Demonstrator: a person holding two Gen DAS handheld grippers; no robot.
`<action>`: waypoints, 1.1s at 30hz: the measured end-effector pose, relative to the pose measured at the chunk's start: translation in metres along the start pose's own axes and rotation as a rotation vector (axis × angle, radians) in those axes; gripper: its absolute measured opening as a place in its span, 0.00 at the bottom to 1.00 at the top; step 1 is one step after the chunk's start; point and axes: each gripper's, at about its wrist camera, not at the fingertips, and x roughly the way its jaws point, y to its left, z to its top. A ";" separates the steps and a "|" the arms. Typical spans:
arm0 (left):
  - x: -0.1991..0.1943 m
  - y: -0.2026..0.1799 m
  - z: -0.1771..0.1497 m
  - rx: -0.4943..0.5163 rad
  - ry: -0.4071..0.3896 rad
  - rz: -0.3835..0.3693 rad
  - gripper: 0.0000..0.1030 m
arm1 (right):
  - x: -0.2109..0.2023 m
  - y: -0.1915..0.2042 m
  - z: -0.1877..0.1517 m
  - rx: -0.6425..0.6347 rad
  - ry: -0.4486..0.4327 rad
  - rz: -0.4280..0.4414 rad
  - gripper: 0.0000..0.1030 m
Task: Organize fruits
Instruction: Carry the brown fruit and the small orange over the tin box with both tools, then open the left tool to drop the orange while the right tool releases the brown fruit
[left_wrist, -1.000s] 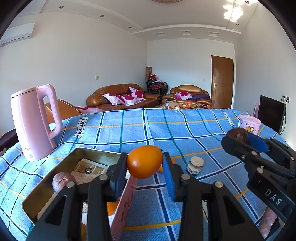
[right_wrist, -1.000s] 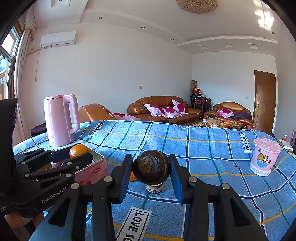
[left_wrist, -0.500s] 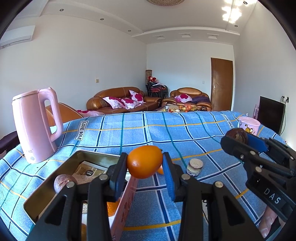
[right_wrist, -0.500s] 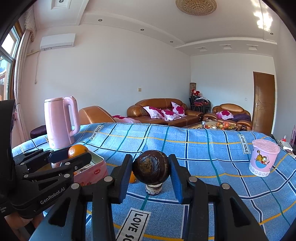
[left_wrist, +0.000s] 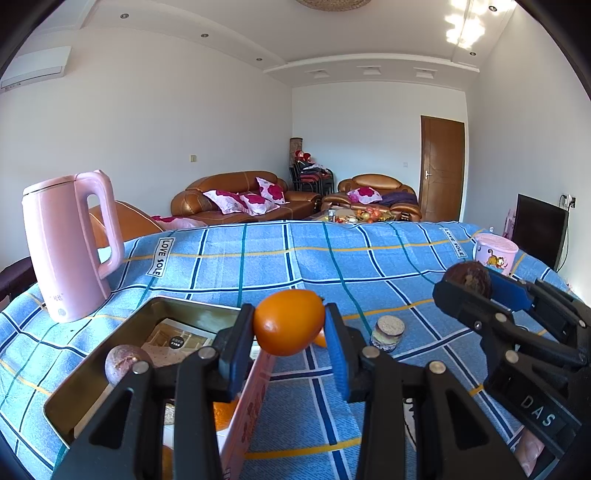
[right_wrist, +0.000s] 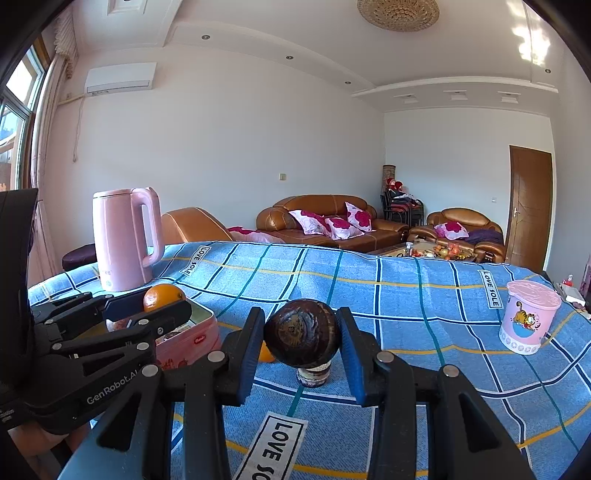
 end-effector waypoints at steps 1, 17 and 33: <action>0.000 0.000 0.000 0.001 0.000 -0.001 0.38 | 0.000 0.001 0.000 -0.003 0.002 0.002 0.41; -0.009 0.018 -0.005 -0.034 0.025 -0.003 0.38 | 0.006 0.013 0.001 -0.002 0.033 0.040 0.41; -0.029 0.079 -0.006 -0.076 0.044 0.071 0.38 | 0.009 0.059 0.024 -0.058 0.013 0.145 0.41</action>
